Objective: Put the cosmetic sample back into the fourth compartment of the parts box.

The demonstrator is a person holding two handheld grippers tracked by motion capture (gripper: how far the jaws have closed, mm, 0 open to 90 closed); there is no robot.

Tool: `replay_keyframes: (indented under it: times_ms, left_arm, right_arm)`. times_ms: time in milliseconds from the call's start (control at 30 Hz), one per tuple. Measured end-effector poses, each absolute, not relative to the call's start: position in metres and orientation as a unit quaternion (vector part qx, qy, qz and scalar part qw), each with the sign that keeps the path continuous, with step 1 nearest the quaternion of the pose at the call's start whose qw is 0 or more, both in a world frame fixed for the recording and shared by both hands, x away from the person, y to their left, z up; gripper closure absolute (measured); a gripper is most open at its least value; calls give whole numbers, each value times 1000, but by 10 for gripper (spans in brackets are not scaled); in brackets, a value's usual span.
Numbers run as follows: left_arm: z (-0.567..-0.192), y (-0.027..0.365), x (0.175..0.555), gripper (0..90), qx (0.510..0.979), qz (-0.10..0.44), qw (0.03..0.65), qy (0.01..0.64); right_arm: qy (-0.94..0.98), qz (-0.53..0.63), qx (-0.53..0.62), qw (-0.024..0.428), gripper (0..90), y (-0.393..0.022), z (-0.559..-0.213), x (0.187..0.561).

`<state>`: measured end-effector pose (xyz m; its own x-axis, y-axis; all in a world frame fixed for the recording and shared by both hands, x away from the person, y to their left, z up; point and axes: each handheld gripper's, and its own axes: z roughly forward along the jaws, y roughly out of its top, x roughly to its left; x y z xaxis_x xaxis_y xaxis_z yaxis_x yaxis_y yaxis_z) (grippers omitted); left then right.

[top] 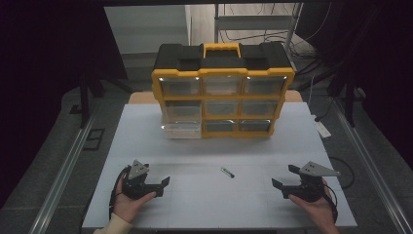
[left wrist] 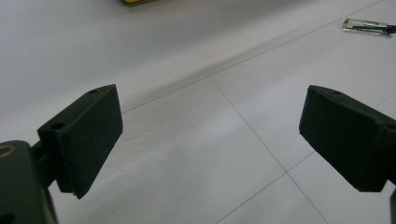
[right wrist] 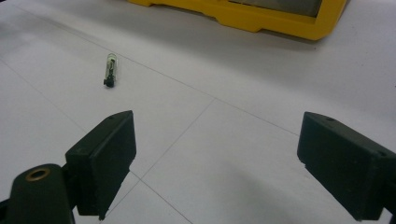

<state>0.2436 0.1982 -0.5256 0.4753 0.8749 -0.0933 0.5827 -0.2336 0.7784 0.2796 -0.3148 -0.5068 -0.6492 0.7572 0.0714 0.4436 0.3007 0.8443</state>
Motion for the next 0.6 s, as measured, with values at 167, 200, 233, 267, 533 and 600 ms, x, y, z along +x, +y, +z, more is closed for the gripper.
replay_keyframes:
  times_ms: [167,200,233,267,533,600]
  left_arm:
    - [-523,195,244,68,765,192,393,472]
    - [-523,195,245,68,763,194,395,473]
    - [-523,196,246,69,762,194,394,475]
    - [-524,196,246,70,762,194,394,475]
    - [-525,197,243,73,765,188,390,476]
    - [-525,197,241,73,766,190,389,475]
  right_arm:
    - [791,450,377,173,130,-317,-507,279]
    - [791,450,377,171,132,-317,-508,280]
    - [792,449,377,170,134,-317,-509,281]
    - [794,448,376,169,136,-316,-510,283]
    - [804,437,368,167,139,-307,-511,283]
    - [804,438,366,168,140,-306,-510,283]
